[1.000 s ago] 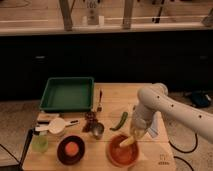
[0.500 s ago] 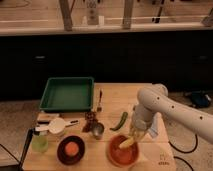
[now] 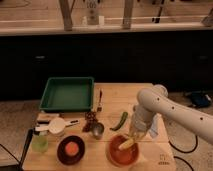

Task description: Place banana in red bowl

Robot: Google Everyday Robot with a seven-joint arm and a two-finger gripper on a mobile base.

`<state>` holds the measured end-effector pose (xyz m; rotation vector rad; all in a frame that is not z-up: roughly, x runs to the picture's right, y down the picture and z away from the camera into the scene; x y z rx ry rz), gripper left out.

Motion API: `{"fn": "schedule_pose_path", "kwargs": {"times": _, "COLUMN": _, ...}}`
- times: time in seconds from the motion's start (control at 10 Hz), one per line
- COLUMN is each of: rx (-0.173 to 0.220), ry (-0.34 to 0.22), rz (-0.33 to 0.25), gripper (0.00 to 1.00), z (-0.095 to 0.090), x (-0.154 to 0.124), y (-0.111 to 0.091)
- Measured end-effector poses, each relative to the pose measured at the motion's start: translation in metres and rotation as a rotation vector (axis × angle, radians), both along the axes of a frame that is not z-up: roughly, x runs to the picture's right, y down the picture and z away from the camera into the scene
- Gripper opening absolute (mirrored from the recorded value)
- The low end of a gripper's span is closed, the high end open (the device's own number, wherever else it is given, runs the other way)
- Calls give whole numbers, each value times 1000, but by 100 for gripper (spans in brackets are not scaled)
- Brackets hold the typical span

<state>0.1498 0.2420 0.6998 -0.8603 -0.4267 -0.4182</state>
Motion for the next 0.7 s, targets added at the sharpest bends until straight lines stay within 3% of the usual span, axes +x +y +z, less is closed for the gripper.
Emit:
{"fn": "schedule_pose_path", "kwargs": {"times": 0.2, "rx": 0, "ry": -4, "rz": -2, "gripper": 20, "z": -1, "x": -1, "y": 1}}
{"fn": "schedule_pose_path", "kwargs": {"times": 0.4, "rx": 1, "ry": -10, "rz": -4, "gripper": 34, "z": -2, "x": -1, "y": 2}}
{"fn": "schedule_pose_path", "kwargs": {"times": 0.7, "rx": 1, "ry": -16, "rz": -7, "gripper": 36, "z": -3, "x": -2, "y": 3}}
